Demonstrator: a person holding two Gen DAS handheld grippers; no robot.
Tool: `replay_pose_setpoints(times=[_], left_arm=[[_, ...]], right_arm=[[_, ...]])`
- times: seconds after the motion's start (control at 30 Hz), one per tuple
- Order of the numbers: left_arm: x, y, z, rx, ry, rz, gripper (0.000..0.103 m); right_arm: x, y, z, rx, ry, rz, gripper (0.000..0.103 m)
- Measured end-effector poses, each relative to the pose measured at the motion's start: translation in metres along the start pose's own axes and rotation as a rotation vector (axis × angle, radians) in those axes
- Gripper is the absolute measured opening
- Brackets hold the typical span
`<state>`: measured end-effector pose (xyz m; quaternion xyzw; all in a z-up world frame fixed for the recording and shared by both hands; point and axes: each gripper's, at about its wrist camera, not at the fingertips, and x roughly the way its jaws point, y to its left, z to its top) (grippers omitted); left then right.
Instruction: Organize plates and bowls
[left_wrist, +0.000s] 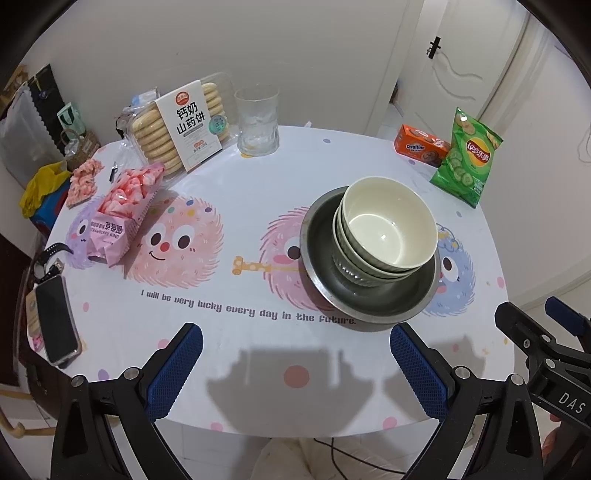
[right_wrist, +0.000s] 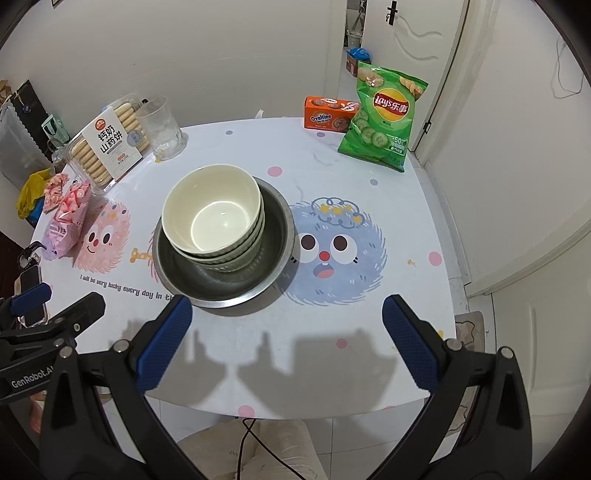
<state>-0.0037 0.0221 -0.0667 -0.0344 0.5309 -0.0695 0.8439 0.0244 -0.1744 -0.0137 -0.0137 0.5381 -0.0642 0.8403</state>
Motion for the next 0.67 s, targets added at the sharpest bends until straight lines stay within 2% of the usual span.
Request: replay_pose_setpoints(times=[0.67], left_arm=[[-0.003,0.0037,0.0004,0.013,-0.006,0.004,0.103]], right_arm=[[-0.0009,0.0027,-0.0035,0.01,0.007,-0.004,0.102]])
